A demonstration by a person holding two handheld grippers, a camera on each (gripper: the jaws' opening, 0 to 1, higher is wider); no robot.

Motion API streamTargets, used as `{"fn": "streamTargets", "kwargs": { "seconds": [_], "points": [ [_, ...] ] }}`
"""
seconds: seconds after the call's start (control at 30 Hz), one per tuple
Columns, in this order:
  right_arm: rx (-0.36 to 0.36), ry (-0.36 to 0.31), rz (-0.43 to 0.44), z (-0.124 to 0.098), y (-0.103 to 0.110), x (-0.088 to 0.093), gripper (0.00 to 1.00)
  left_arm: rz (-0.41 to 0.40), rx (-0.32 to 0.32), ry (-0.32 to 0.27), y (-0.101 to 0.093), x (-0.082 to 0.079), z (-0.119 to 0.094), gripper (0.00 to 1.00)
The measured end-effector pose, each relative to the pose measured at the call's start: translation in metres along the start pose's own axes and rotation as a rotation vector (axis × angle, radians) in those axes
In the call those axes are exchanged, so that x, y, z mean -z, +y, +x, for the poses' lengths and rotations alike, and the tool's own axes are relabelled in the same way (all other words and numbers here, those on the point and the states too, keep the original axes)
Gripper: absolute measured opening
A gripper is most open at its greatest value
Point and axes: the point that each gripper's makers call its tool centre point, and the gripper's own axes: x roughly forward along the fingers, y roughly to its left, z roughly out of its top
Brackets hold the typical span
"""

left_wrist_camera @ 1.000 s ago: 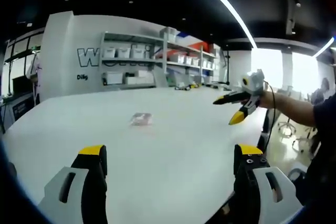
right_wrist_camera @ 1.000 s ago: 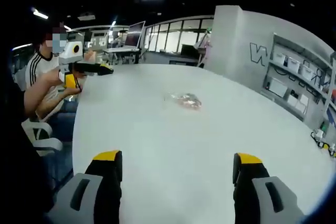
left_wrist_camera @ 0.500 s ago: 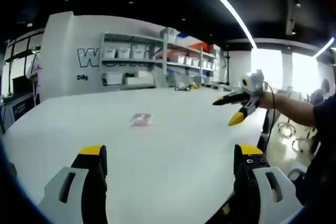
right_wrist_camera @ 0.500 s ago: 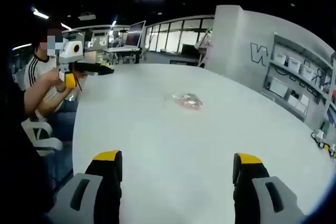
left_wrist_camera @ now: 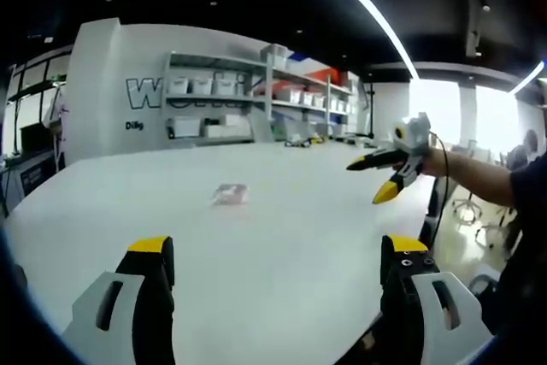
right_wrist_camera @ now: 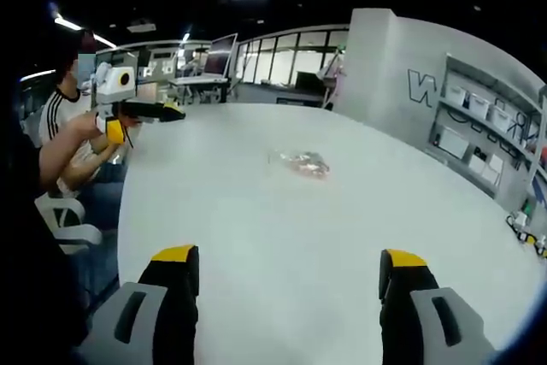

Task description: Open the resealable bag by pulling the two sides of the seal apart until the entire bag opening is separated and visibly accessible.

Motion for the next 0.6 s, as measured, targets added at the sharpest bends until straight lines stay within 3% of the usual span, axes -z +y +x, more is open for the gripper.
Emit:
{"fn": "streamTargets", "kwargs": {
  "seconds": [0.6],
  "points": [
    [0.000,-0.005,-0.004,-0.002,0.003,-0.001,0.88,-0.002,-0.005,-0.009,0.007,-0.006,0.015,0.98]
  ]
}}
